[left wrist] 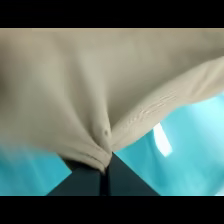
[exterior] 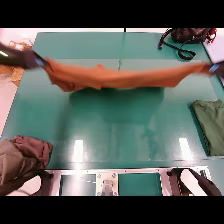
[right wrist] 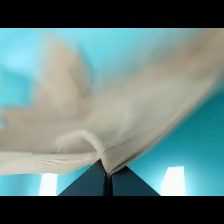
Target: Fold the shirts.
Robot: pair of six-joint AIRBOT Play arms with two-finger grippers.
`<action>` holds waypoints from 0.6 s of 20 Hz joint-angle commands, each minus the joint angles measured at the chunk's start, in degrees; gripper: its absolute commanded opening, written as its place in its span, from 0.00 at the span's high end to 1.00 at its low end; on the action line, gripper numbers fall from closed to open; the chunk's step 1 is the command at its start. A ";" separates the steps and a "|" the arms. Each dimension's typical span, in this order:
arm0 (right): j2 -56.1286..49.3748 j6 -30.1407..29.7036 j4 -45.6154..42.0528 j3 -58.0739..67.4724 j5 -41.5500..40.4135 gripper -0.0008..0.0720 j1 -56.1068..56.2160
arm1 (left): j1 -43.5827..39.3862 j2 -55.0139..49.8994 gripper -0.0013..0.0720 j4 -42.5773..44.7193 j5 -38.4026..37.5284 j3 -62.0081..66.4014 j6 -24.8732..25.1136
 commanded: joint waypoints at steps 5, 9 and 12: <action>14.88 1.88 -1.40 24.70 -15.85 0.97 0.04 | -0.04 26.27 0.95 6.23 17.03 19.19 -1.44; 15.47 4.59 -8.26 25.83 -17.40 0.97 0.04 | -0.04 27.23 0.95 12.59 15.32 21.29 -5.57; 12.90 4.94 -6.14 19.78 -15.78 0.97 0.04 | -0.07 23.26 0.95 11.98 12.28 18.95 -7.37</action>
